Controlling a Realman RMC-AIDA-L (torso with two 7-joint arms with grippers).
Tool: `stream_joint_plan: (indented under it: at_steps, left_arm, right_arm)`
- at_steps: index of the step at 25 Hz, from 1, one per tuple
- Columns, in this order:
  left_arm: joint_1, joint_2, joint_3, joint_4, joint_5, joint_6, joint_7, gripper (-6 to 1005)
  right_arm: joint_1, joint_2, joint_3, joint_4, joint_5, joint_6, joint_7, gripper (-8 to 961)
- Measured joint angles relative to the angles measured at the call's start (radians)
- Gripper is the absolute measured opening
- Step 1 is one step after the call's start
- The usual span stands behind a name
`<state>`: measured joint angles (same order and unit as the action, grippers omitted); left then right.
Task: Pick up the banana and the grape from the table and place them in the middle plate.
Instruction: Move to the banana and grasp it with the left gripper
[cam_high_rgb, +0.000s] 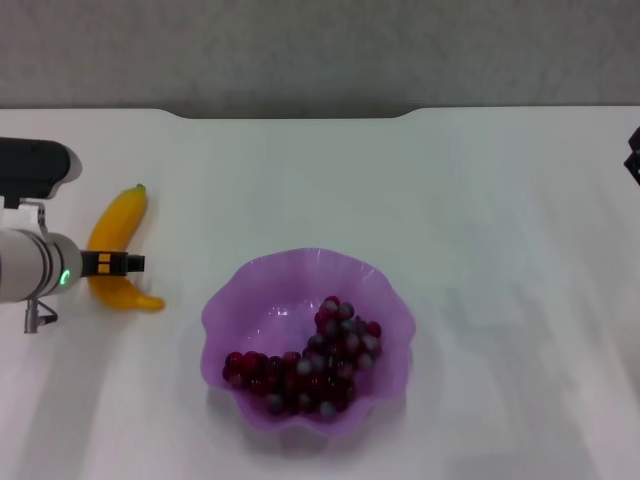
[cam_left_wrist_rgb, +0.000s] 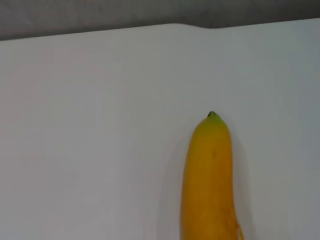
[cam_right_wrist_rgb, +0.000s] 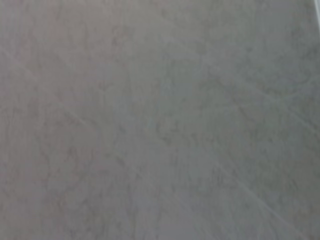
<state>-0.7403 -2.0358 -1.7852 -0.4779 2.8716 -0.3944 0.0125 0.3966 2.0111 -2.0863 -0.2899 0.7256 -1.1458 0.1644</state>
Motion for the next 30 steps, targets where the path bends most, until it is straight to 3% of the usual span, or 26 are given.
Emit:
stream_joint_plan:
  at_steps: [21,27,29,30]
  left_arm:
    - [0.001,-0.002,0.022,0.022,0.0,0.023,0.005,889]
    - [0.0,-0.001,0.038,0.015,0.0,0.024,0.001,770]
    - [0.0,-0.001,0.038,0.012,0.0,0.024,0.0,567]
    - [-0.001,-0.001,0.038,0.011,0.0,0.025,0.001,567]
  right_arm:
    - [-0.005,0.0,-0.003,-0.002,0.0,-0.003,0.0,891]
    - [-0.008,0.0,-0.003,-0.009,0.0,-0.005,-0.001,891]
    - [-0.008,0.0,-0.003,-0.009,0.0,-0.005,-0.002,892]
    - [-0.008,0.0,-0.003,-0.009,0.0,-0.005,-0.002,892]
